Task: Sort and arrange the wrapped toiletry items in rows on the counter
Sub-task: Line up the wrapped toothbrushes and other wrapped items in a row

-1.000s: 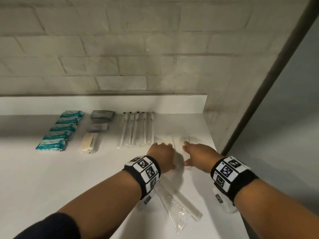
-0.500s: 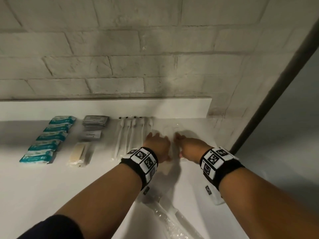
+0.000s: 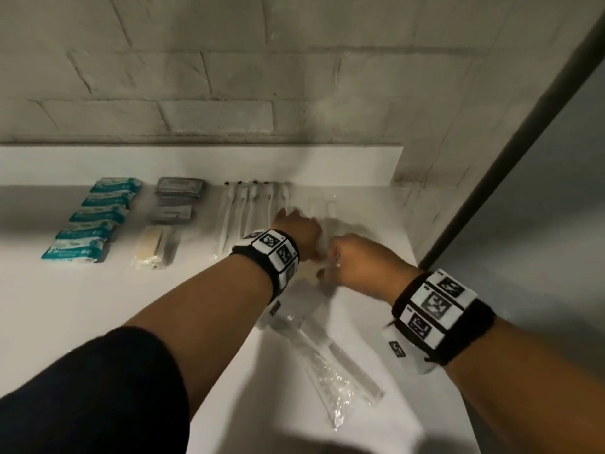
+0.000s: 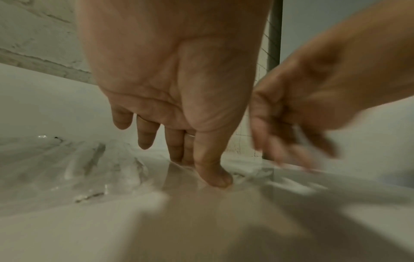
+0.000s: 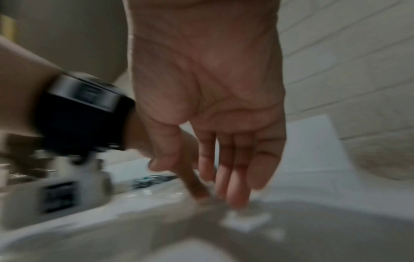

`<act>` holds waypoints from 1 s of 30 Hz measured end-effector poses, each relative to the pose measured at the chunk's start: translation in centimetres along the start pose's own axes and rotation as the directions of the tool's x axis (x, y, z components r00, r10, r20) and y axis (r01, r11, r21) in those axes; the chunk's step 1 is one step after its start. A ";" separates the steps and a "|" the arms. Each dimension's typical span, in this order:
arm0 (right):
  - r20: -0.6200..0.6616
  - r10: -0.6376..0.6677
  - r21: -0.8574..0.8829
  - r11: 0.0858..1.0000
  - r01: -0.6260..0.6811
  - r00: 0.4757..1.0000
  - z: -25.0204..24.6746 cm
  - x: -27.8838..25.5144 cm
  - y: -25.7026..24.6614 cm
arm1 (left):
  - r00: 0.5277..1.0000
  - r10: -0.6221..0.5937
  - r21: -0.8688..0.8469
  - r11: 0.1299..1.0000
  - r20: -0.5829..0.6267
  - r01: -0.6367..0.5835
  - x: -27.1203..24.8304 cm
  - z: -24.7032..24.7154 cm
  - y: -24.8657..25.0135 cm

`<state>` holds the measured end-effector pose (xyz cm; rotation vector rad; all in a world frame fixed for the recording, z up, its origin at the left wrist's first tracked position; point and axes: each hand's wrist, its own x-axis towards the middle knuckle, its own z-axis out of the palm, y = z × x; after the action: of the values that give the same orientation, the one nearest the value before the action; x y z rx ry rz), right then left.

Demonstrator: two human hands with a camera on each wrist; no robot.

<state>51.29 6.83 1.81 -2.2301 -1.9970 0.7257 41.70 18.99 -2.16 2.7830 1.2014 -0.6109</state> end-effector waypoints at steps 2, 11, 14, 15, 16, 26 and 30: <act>0.237 -0.056 -0.097 0.992 0.081 0.970 1.0 -2.7 -2.4 | 1.000 0.006 0.020 1.000 0.016 -0.006 0.1 -0.2 0.1; 0.373 -0.023 -0.059 0.997 0.048 0.927 3.8 -2.3 -3.5 | 1.000 -0.013 0.042 0.999 0.018 0.012 0.5 0.2 -0.2; 0.307 -0.072 -0.076 0.992 0.100 0.949 2.9 -2.5 -2.4 | 1.000 -0.011 0.044 0.999 0.020 0.010 0.7 0.3 -0.3; 0.290 -0.071 -0.082 0.992 0.099 0.954 2.3 -2.4 -2.0 | 1.000 -0.008 0.048 0.999 0.016 0.007 0.7 0.3 -0.3; 0.265 -0.065 -0.069 0.994 0.086 0.962 1.5 -2.3 -1.7 | 1.000 -0.005 0.051 0.999 0.014 0.004 0.7 0.3 -0.3; -0.377 0.287 0.550 0.834 -0.036 0.881 -8.6 -0.1 3.1 | 1.000 -0.007 0.001 1.000 -0.007 0.007 0.5 0.4 -0.3; -0.325 0.394 0.318 0.902 -0.293 0.860 -5.5 2.4 5.4 | 1.000 -0.001 0.032 0.999 -0.008 0.002 0.4 0.2 -0.2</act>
<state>58.46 9.72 4.11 -2.3666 -1.2609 0.4836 41.70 19.40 -2.47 2.8137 1.2062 -0.6249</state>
